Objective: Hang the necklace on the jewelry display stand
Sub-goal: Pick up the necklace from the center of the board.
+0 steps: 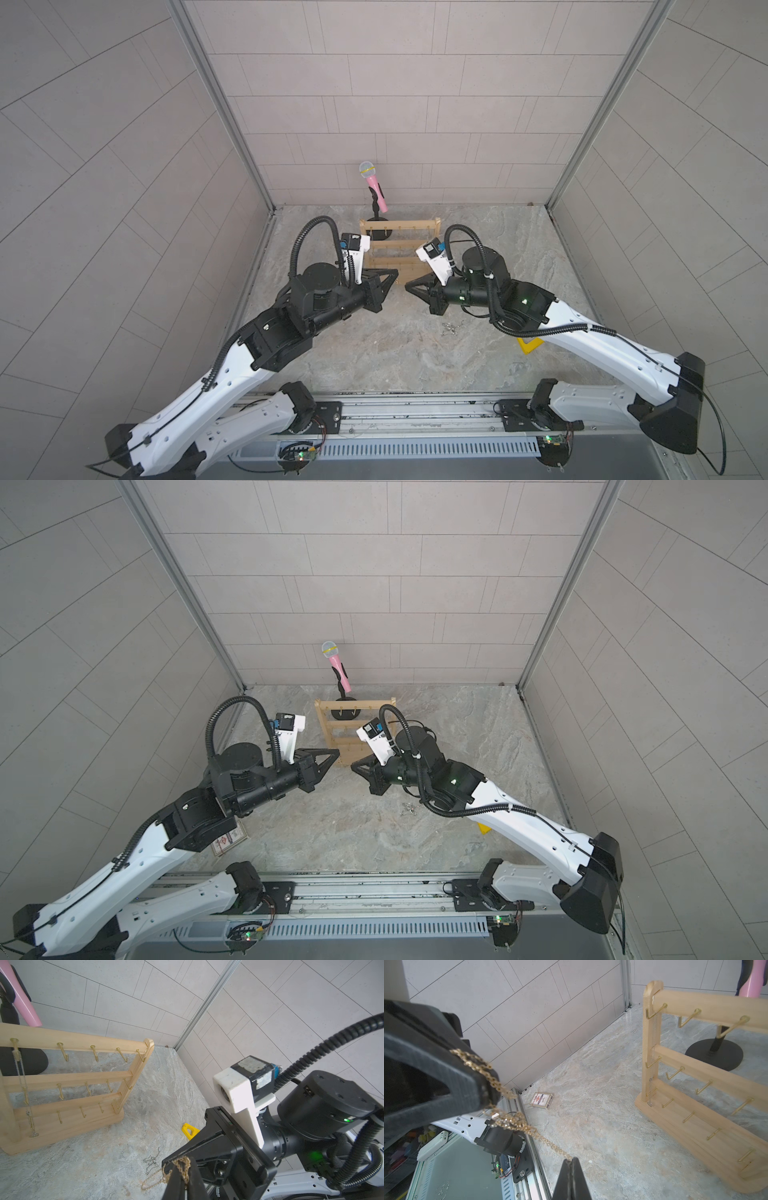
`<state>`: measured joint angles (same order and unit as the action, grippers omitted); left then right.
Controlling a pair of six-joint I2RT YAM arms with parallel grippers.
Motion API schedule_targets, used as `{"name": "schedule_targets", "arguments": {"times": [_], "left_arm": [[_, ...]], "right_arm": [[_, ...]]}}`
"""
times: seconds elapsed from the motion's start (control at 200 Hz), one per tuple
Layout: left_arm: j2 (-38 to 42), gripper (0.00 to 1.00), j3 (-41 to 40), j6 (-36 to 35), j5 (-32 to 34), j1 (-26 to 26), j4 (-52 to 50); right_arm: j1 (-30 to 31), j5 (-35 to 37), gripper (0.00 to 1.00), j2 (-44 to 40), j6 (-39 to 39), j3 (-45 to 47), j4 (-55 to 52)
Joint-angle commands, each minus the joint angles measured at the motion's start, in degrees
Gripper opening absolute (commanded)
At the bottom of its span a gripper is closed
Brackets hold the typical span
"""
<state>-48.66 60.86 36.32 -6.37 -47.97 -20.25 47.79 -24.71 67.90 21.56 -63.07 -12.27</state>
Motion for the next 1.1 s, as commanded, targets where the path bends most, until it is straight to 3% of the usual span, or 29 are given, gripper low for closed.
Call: {"name": "schedule_targets", "arguments": {"times": [0.0,1.091], "left_arm": [[0.2,0.08,2.1,0.6,0.4,0.3,0.3],[-0.4,0.08,4.1,1.0,0.8,0.2,-2.0]], "right_arm": [[0.7,1.1,0.04,-0.5,-0.4,-0.7,0.7],[2.5,1.8,0.12,2.8,-0.5,-1.3,4.0]]}}
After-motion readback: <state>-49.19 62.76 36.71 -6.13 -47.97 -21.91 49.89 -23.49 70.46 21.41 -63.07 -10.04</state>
